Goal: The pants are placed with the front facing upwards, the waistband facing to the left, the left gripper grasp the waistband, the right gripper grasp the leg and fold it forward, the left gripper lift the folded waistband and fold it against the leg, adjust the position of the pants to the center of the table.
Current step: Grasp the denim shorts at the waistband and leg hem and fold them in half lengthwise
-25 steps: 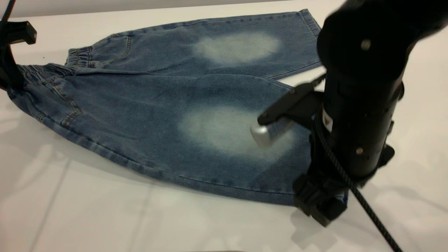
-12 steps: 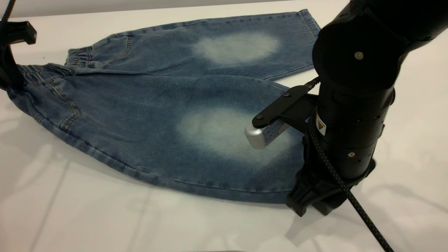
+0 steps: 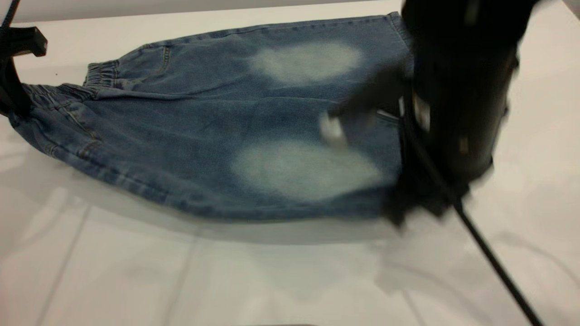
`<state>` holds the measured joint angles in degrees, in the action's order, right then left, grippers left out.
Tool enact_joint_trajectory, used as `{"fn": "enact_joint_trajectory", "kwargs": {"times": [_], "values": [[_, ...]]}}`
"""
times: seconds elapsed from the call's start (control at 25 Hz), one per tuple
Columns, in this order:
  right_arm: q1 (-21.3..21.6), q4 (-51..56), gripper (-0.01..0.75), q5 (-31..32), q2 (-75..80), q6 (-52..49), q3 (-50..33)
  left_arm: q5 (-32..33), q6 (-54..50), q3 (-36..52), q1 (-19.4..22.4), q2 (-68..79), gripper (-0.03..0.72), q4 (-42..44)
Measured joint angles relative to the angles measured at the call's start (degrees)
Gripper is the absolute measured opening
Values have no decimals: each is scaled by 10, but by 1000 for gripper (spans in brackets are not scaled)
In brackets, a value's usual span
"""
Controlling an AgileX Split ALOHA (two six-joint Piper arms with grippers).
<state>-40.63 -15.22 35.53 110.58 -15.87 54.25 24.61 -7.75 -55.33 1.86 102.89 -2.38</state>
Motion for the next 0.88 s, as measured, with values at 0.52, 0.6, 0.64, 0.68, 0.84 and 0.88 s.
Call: {"fn": "enact_joint_trajectory", "kwargs": {"times": [0.52,0.6,0.64,0.68,0.84,0.88], "values": [[94,1,36,-111,-53,-11,44,-37,-2,-52,0,0,60,-70],[111,3,36,-132,-53,-13,44,-78,-2,-52,0,0,60,-113],[116,4,36,-139,-53,-13,44,-94,-2,-52,0,0,60,-139],[122,4,36,-147,-53,-13,44,-111,-2,-52,0,0,60,-165],[138,5,36,-182,-53,-14,44,-161,-3,-52,0,1,60,-250],[142,5,36,-192,-53,-15,44,-170,-4,-52,0,2,60,-268]]}}
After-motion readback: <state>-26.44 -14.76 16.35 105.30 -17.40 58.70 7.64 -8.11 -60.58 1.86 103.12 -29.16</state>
